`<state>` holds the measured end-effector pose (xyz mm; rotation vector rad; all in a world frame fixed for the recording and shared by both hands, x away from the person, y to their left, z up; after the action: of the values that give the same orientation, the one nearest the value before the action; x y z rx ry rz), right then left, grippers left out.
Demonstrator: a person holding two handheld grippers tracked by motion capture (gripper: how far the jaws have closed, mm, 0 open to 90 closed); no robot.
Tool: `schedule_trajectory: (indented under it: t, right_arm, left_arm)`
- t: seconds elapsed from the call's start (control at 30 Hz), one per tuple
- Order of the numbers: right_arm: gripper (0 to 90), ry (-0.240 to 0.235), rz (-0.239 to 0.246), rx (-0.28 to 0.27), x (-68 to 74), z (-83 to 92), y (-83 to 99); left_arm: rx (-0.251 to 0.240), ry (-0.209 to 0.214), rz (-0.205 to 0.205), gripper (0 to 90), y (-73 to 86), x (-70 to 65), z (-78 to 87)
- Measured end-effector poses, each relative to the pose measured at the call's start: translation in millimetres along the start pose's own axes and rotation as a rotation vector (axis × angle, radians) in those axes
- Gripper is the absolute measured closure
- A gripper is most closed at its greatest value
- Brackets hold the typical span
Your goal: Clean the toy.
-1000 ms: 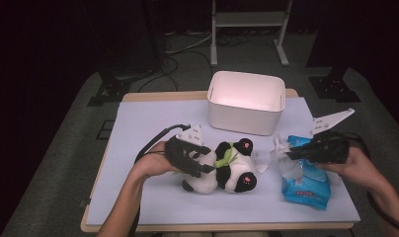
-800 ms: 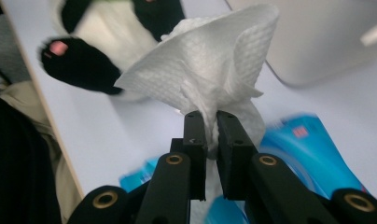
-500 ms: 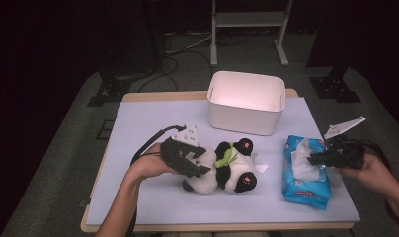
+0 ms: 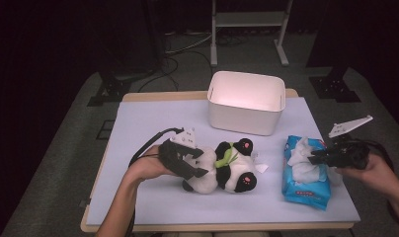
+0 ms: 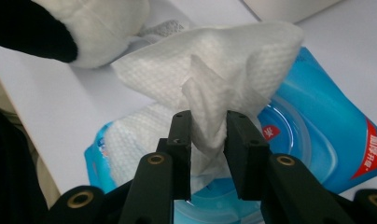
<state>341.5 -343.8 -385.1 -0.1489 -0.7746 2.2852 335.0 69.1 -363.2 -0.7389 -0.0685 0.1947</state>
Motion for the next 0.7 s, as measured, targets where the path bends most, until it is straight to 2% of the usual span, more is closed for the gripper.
schedule_trajectory:
  t: [0.4, 0.7]
  right_arm:
    - [64.9, 0.008, 0.039, -0.038, 8.6, 18.2, -18.3]
    - [60.9, -0.052, 0.084, -0.059, 21.8, 5.8, -38.9]
  left_arm:
    - [0.004, -0.016, 0.007, 29.9, 3.5, 2.2, 3.1]
    - [-0.005, -0.031, 0.026, 28.1, 12.1, 3.4, 6.0]
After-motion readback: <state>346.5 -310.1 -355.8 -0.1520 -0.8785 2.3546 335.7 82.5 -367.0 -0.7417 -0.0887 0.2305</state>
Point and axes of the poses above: each handheld gripper's, and its own axes: z roughly backward along the jaws, y roughly out of its underside, x roughly to its left, the point moved 5 cm from there along -z, roughly forward along the jaws, and after that the axes turned 2 degrees about x, right-handed, at the moved point
